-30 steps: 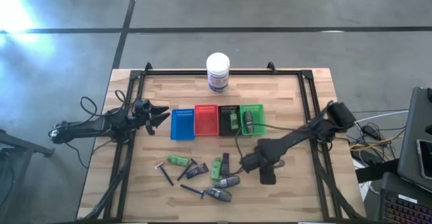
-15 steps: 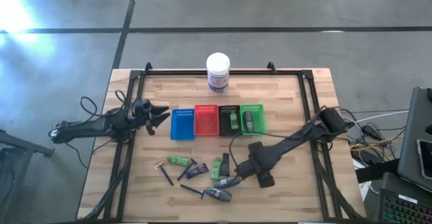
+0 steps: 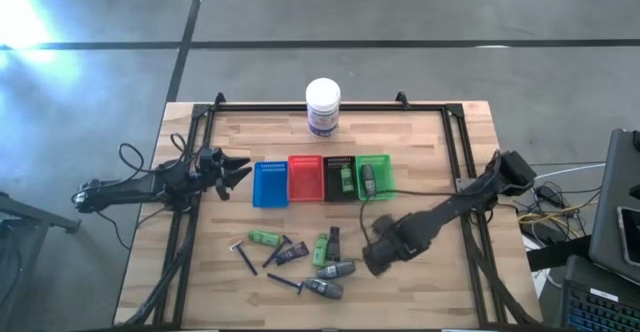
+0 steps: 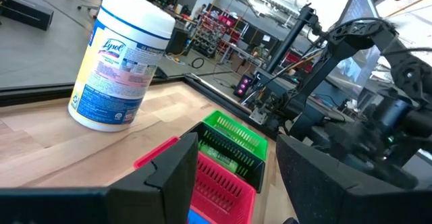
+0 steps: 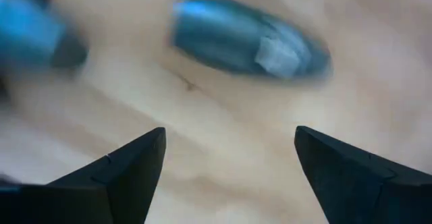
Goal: Pick & Place Travel size toiletries
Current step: Put the deodorant into the green basket
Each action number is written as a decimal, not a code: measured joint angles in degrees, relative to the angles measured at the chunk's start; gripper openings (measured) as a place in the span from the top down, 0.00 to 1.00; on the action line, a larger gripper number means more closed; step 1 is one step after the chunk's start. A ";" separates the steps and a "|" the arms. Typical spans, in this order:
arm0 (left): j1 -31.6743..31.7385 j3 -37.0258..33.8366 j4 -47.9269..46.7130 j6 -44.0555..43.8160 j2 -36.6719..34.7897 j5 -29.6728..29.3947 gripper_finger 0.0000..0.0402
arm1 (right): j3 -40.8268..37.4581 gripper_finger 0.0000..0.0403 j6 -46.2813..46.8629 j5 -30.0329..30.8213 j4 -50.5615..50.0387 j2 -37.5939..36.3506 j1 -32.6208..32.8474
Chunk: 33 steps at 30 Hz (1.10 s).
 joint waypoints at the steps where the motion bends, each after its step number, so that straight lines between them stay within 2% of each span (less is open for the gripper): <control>1: 0.00 -0.01 0.00 0.00 0.00 -0.02 0.49 | -0.56 0.19 11.63 -1.70 0.49 -0.79 -0.26; 3: 0.00 0.00 0.00 0.00 0.00 0.00 0.49 | -1.12 0.20 29.39 -2.55 4.22 -1.72 -0.53; 9: 0.00 -0.01 0.00 0.00 0.00 -0.01 0.49 | -1.35 0.23 46.39 3.29 7.73 -1.01 -0.53; 16: 0.00 0.00 0.00 0.00 0.02 -0.02 0.49 | -1.59 0.27 48.54 2.93 7.59 3.75 -3.50; 23: 0.00 0.02 0.00 0.00 0.04 0.00 0.49 | -1.38 0.30 49.17 1.98 8.18 4.61 -5.40; 33: 0.00 0.01 0.01 0.00 0.00 -0.01 0.49 | -1.38 0.20 52.08 -2.80 7.07 5.18 -5.29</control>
